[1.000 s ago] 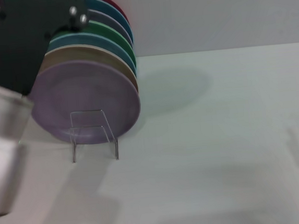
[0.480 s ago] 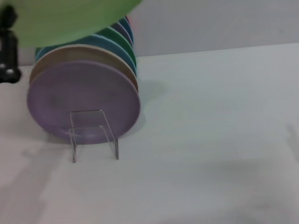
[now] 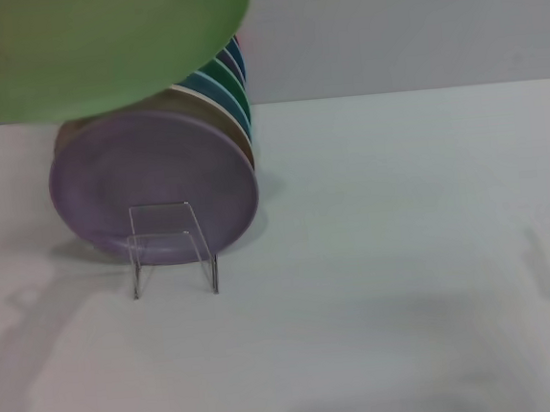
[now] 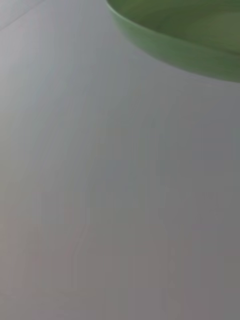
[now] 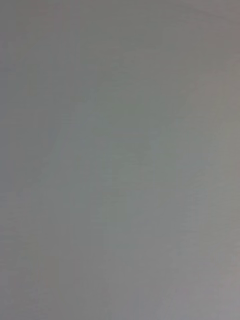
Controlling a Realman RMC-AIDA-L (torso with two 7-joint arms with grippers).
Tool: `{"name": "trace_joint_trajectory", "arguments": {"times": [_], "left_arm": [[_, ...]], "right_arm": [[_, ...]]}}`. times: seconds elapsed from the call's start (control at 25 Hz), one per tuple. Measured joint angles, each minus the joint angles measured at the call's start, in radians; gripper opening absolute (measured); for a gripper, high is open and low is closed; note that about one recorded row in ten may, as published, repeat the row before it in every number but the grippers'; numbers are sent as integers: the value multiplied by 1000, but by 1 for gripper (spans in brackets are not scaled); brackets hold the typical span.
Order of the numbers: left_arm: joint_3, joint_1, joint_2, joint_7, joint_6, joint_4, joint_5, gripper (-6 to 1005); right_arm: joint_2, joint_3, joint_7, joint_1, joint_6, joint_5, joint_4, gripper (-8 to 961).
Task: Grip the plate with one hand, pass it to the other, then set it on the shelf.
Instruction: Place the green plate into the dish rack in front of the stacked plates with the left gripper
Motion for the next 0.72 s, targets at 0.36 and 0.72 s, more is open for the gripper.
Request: {"name": "trace_joint_trajectory", "arguments": {"times": [0.36, 0.72], "left_arm": [[29, -49, -3, -23, 36, 168, 0, 106], [68, -83, -2, -69, 142, 290, 0, 110]], "right_arm": [[2, -2, 0, 16, 26, 0, 12, 676], [1, -6, 0, 26, 39, 0, 17, 677]]}}
